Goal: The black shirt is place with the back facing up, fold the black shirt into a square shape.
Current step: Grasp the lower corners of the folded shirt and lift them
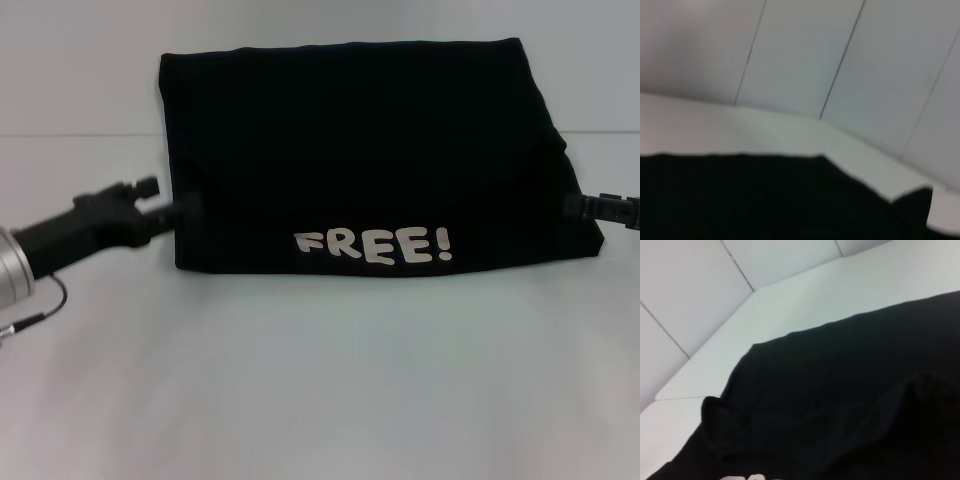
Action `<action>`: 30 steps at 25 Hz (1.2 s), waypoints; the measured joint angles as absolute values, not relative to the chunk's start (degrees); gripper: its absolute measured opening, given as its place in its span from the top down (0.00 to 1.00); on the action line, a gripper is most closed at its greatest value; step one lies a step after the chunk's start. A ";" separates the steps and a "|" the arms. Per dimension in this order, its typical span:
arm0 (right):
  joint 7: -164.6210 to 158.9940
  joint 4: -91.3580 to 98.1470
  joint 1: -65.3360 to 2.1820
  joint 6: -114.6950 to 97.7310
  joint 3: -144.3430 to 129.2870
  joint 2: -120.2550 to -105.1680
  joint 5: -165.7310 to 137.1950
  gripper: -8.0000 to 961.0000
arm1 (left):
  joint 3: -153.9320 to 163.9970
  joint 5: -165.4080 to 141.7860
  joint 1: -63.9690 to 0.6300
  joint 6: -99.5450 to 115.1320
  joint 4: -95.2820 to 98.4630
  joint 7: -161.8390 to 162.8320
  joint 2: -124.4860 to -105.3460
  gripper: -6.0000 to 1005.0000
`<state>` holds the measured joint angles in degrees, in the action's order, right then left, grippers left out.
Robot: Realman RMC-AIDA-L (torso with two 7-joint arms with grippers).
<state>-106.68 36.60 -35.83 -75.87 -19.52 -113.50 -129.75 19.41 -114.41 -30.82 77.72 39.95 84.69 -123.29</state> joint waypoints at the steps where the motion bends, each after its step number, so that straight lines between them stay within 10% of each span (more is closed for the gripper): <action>1: -106.29 36.61 -35.65 -76.37 -19.51 -113.43 -129.37 0.20 | 19.42 -116.09 -30.66 77.43 40.13 84.17 -123.35 0.32; 5: -105.93 36.45 -35.28 -77.04 -19.50 -113.20 -128.17 0.11 | 20.43 -121.02 -30.50 74.54 40.00 79.95 -123.82 0.13; 30: -106.42 36.21 -35.92 -74.54 -19.42 -112.94 -125.15 0.08 | 31.59 -123.27 -32.93 58.28 32.79 75.58 -124.10 0.12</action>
